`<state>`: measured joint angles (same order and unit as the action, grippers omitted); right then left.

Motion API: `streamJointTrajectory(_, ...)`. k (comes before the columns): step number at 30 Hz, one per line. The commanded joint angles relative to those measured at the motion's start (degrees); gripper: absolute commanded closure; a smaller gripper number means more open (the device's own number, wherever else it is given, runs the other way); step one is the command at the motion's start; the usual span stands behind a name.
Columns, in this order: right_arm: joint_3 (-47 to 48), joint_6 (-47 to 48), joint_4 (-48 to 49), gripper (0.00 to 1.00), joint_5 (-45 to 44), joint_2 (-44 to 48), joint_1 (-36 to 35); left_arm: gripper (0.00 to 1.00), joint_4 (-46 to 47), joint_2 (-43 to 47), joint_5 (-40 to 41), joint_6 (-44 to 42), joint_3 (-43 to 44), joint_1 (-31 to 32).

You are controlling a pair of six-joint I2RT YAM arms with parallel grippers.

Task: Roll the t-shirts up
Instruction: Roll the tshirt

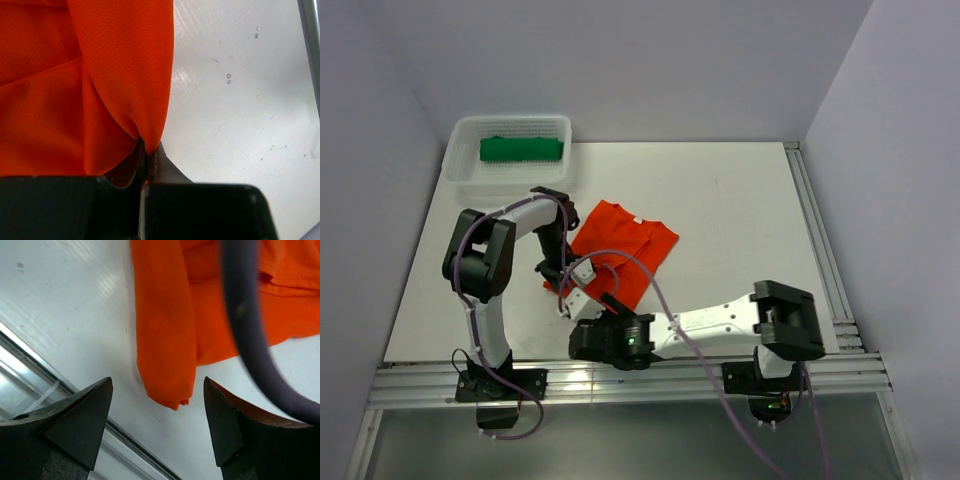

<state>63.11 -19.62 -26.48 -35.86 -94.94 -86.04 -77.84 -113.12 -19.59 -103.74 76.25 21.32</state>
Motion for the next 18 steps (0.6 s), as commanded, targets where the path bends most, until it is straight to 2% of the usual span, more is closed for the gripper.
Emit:
streamJointTrajectory(1,5.8,-0.7,-6.0,0.2,-8.1,-5.4,-1.5,1.0,-0.7,-2.8,2.8,1.5,0.1,0.9)
streamJointTrajectory(5,8.7,0.7,-7.3,0.23,-10.2,-12.1,-2.0,1.0,-0.7,-3.6,3.7,1.9,0.1,1.4)
streamJointTrajectory(14,8.5,2.5,-4.4,0.31,-12.2,-18.8,-1.5,1.0,-0.8,-3.9,4.0,2.1,0.9,2.1)
streamJointTrajectory(17,8.8,2.6,-3.7,0.42,-13.3,-20.2,-0.9,1.0,-0.8,-3.8,4.0,2.1,0.7,2.3)
streamJointTrajectory(18,8.9,2.3,-3.5,0.53,-13.8,-20.5,-0.7,1.0,-0.8,-3.8,4.0,2.1,0.7,2.4)
